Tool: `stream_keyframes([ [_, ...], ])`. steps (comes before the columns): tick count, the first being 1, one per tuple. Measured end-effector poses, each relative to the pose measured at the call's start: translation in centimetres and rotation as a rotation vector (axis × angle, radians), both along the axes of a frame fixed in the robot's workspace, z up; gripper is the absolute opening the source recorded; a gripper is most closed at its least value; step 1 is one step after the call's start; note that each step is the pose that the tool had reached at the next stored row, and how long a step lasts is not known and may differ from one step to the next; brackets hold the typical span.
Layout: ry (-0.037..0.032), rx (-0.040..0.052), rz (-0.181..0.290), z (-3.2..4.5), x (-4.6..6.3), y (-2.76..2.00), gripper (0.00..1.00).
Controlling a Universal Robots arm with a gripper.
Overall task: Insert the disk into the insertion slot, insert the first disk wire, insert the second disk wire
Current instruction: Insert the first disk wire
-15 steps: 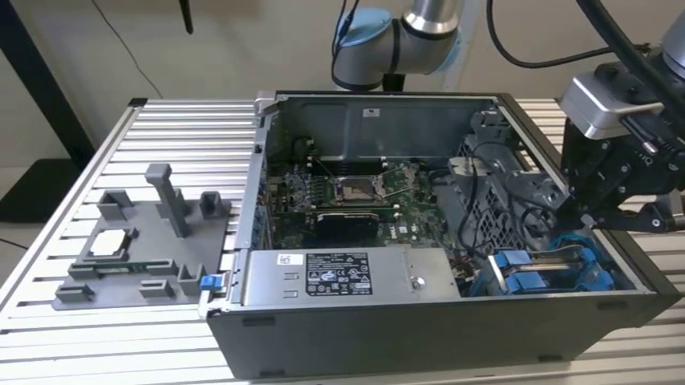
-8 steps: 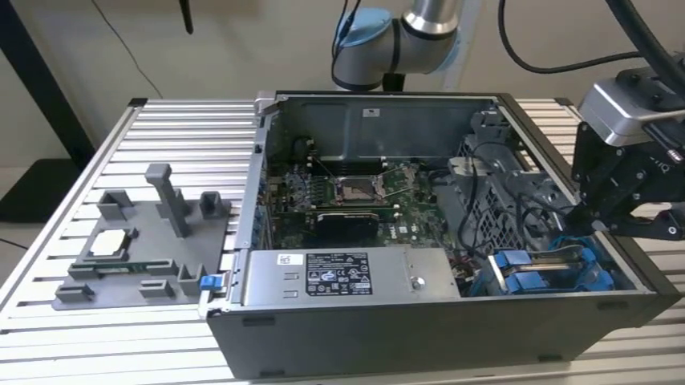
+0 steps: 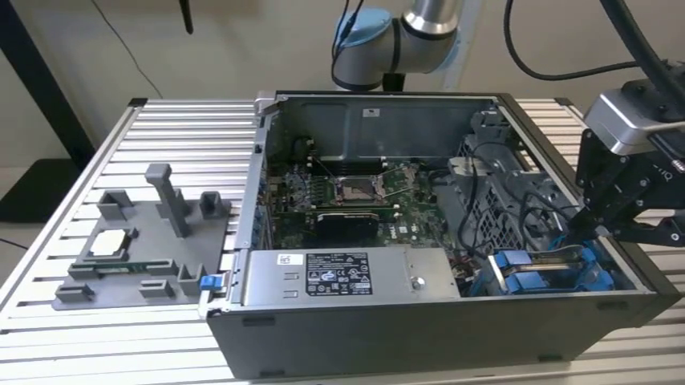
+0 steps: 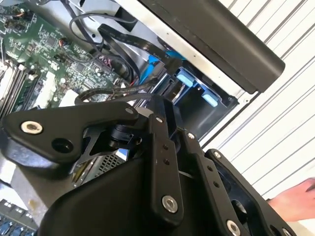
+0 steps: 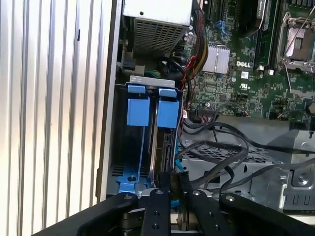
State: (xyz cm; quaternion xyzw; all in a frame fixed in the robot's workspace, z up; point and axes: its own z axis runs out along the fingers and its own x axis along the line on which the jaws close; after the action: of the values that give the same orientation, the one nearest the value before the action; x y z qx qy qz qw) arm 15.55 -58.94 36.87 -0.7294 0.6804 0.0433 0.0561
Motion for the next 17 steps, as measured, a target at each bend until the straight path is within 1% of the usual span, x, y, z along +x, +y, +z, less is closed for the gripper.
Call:
stream_keyframes([
  [4,0.0,-0.0008,-0.001,-0.33,0.1,-0.02,0.0],
  [8,0.0,-0.0024,-0.001,-0.35,0.1,-0.02,0.0],
  [12,0.0,-0.0032,-0.024,-0.61,0.1,-0.01,0.0],
  [17,0.0005,-0.0076,-0.054,-1.15,0.1,0.04,0.0],
])
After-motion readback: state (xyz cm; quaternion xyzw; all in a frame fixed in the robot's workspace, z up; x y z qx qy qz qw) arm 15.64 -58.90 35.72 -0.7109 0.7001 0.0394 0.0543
